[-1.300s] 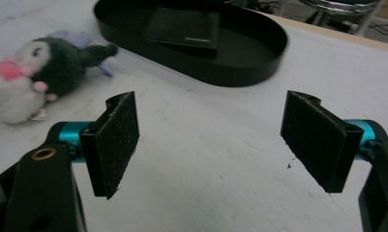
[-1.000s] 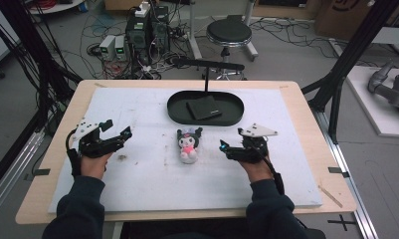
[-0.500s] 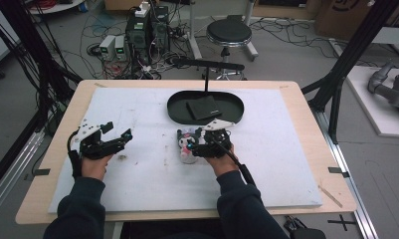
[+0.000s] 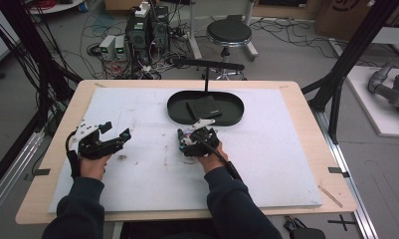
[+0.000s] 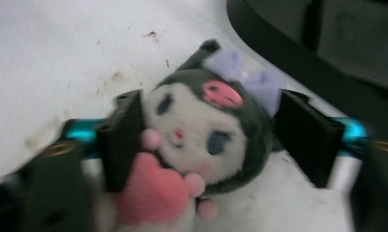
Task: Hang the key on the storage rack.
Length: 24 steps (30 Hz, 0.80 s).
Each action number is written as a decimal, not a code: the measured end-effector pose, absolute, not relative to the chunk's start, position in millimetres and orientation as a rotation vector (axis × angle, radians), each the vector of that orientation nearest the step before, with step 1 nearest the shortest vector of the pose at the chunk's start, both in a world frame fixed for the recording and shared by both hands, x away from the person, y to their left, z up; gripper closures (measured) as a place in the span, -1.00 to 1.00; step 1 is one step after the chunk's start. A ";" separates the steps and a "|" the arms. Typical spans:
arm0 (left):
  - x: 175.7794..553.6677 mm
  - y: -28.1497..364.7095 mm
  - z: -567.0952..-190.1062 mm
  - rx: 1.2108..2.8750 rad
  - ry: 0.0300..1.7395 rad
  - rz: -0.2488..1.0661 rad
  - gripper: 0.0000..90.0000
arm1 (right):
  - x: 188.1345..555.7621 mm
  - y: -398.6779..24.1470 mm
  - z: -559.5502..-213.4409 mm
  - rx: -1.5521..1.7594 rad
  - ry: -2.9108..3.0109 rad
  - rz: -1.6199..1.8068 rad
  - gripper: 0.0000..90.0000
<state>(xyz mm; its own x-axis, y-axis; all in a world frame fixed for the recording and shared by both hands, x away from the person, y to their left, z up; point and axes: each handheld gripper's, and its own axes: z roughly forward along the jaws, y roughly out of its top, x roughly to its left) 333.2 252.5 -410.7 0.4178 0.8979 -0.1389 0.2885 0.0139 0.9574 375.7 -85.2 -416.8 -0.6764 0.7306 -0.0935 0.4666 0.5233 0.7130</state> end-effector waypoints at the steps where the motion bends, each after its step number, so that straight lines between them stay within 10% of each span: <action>1: 333.0 253.3 -410.7 1.527 1.098 0.665 -0.53 | 375.1 -88.4 -413.1 0.921 2.399 0.932 -0.18; 16: 332.8 256.2 -410.5 1.514 1.110 0.675 -0.52 | 374.1 -77.9 -427.4 1.163 2.336 0.957 -0.60; 24: 331.9 258.4 -410.8 1.508 1.118 0.672 -0.52 | 377.3 -76.3 -430.9 1.044 2.423 0.776 -0.32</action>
<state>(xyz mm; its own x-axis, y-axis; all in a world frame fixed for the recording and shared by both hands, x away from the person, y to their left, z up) 331.9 258.4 -410.8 0.3963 0.9055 -0.1519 0.2906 0.0332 0.9563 377.3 -76.3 -430.9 -0.6470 0.7514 -0.1299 0.5362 0.5694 0.6231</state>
